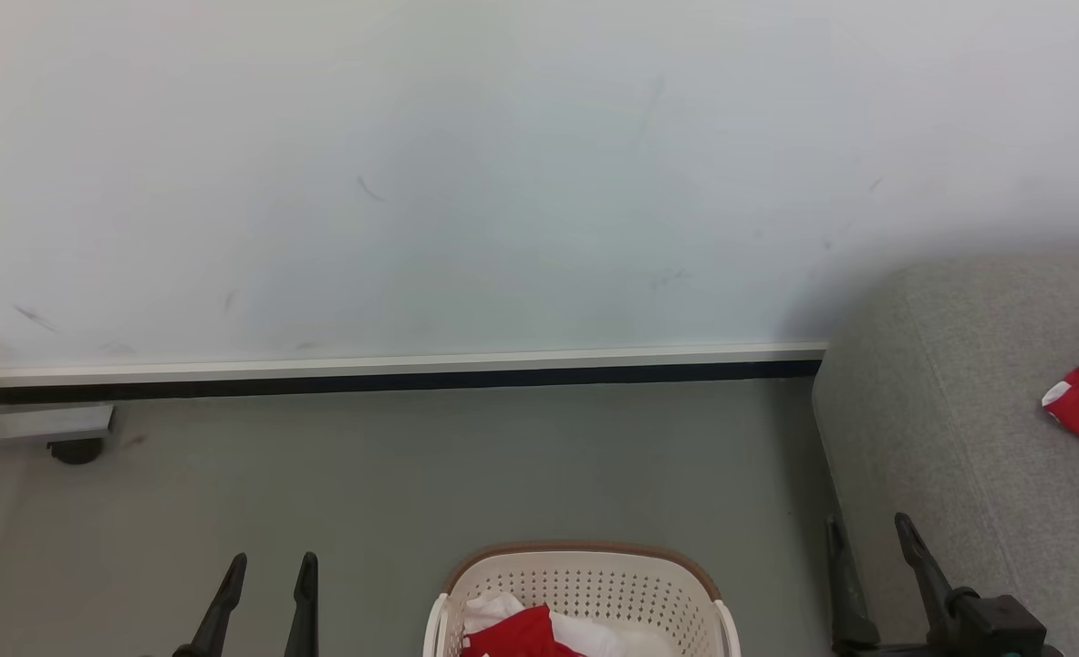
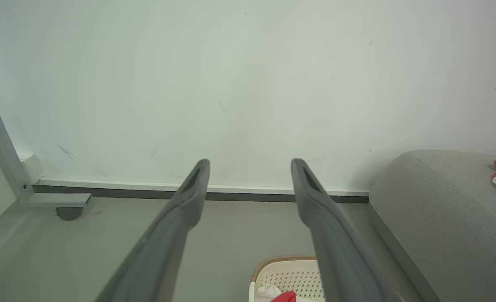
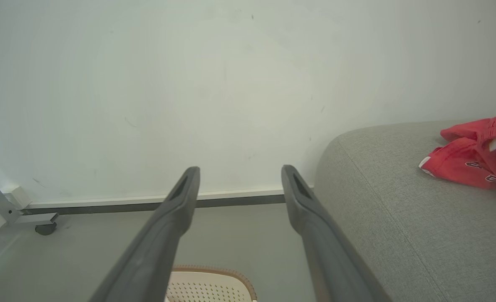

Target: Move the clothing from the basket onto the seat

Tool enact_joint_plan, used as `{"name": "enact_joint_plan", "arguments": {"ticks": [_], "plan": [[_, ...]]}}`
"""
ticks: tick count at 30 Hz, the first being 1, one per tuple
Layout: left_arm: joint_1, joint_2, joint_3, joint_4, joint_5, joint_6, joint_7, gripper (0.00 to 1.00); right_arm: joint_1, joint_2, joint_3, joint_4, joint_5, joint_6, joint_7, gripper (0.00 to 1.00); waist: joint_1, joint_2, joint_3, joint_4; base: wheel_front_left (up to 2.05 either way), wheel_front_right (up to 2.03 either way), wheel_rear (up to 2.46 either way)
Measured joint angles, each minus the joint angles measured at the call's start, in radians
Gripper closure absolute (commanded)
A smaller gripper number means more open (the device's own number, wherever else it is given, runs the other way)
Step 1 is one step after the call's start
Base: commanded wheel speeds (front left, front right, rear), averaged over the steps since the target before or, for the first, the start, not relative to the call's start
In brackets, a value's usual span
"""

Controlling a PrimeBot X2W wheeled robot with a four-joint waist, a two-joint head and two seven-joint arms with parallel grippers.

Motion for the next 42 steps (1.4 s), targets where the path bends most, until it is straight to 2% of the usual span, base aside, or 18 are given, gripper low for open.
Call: {"name": "enact_joint_plan", "arguments": {"ticks": [18, 24, 31, 35, 42], "plan": [[-0.005, -0.007, 0.0, 0.015, 0.005, -0.019, 0.0, 0.0, -0.04, 0.0, 0.014, 0.023, 0.045, 0.0, 0.005, 0.0, 0.0, 0.0, 0.023, -0.03, 0.0, 0.0, 0.0], [-0.044, -0.007, -0.081, 0.078, -0.035, -0.019, 0.0, 0.0, -0.067, 0.0, 0.029, 0.013, 0.044, 0.0, 0.012, 0.0, 0.0, 0.0, 0.05, -0.059, 0.0, 0.0, 0.0], [-0.144, -0.009, -0.123, 0.174, 0.004, -0.012, 0.0, 0.0, -0.086, 0.0, 0.047, -0.038, 0.037, 0.0, 0.002, 0.0, 0.0, 0.0, 0.103, -0.146, 0.0, 0.0, 0.0], [-0.193, -0.004, -0.123, 0.281, 0.006, -0.019, 0.0, 0.0, -0.104, 0.0, 0.074, -0.043, 0.057, 0.0, -0.007, 0.0, 0.0, 0.0, 0.146, -0.213, 0.0, 0.0, 0.0], [-0.333, 0.044, -0.151, 0.495, 0.034, -0.036, 0.011, 0.0, -0.149, -0.002, 0.109, -0.038, 0.107, 0.0, -0.02, 0.0, 0.0001, 0.0, 0.251, -0.33, 0.0, 0.0, 0.0]]}}
